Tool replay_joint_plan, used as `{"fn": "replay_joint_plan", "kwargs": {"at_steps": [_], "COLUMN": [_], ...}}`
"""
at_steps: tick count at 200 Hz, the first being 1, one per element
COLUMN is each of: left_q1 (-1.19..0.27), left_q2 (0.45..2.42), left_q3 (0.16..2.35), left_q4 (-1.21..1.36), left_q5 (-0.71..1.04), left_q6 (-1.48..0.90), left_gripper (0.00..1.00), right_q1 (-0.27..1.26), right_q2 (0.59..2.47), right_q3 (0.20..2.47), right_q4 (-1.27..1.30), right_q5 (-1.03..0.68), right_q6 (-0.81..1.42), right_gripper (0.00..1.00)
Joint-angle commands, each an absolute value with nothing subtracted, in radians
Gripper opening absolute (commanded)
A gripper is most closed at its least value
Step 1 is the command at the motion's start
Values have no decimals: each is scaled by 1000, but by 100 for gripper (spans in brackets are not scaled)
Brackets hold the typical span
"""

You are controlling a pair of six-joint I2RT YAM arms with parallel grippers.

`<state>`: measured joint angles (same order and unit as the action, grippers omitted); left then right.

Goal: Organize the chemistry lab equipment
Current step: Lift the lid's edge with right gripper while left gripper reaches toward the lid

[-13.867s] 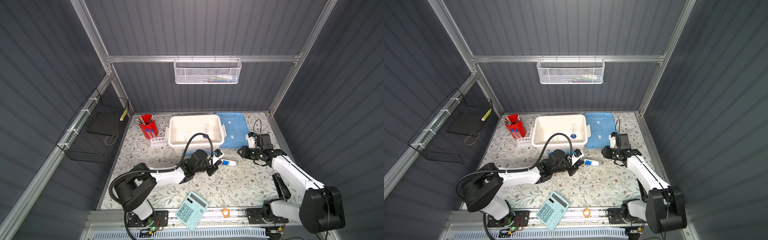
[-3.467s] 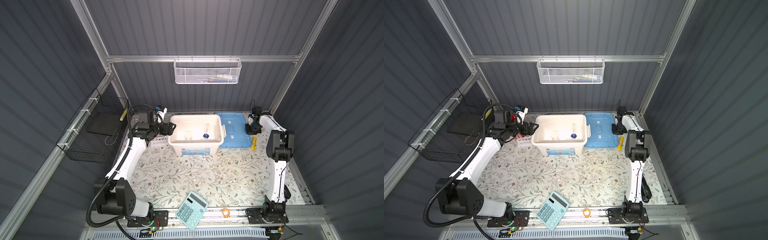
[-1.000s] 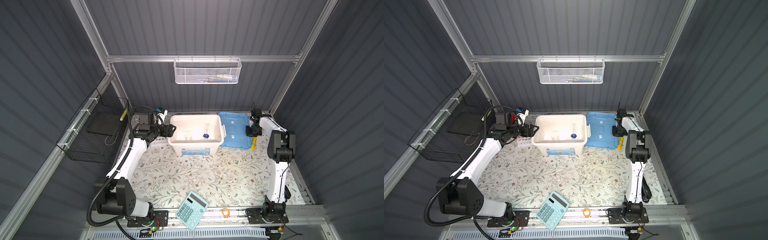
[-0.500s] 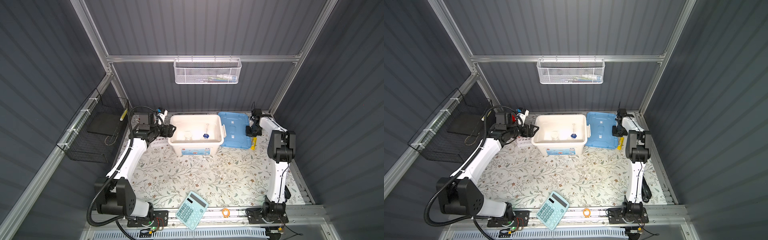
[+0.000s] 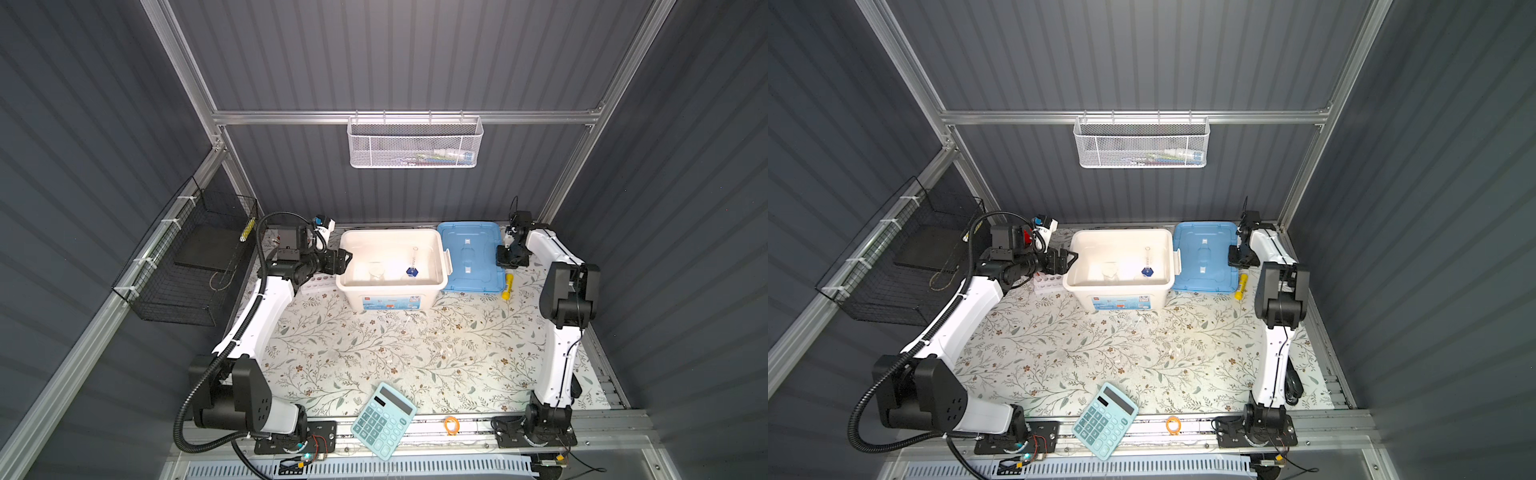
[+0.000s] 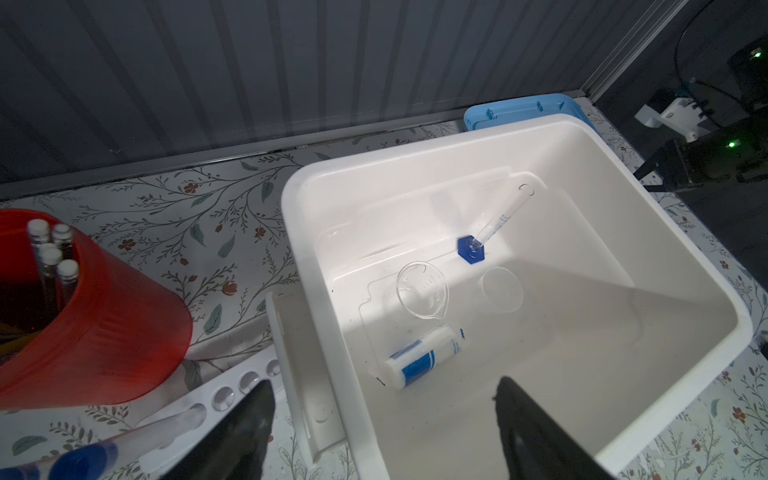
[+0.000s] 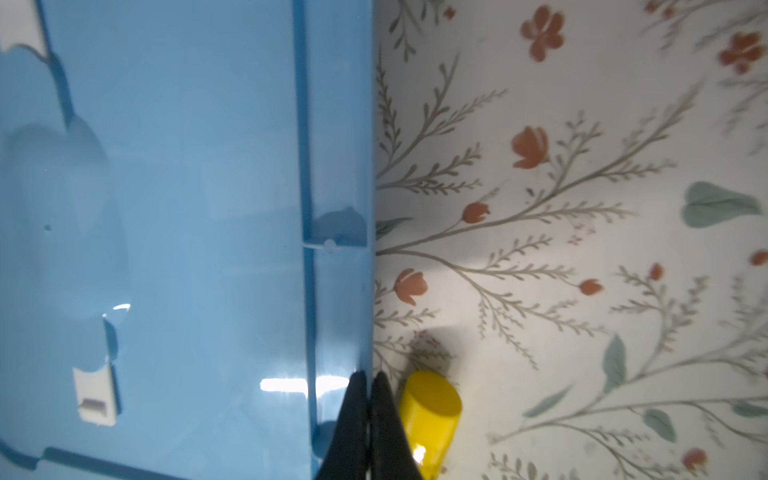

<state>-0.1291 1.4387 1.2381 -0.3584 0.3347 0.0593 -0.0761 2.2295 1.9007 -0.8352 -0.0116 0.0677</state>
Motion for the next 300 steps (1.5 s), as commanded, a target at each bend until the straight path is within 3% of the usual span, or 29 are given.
{"fn": "replay_joint_plan", "kwargs": {"at_steps": [1,113,220,300], "left_q1": [-124,-136,-292,-443], "left_q2": [1414,1409,1487,1640], "left_q3": [1211,1217,1313,1387], "left_q4": [-349,-337,-276,-58], "left_q5": [357,420,482,597], "left_q6": [69,74,57,-72], "left_gripper": [84,83,83,83], "right_q1": [-90,-117,-121,-114], "right_q2": [2154,1949,1666,1503], "right_q3": [1941,1911,1801,1786], "right_q4": [-872,-919,-979,-1051], "right_q5": [7,87,165,142], "right_q6": [55,28,15,11], "right_gripper": [0,0,0,0]}}
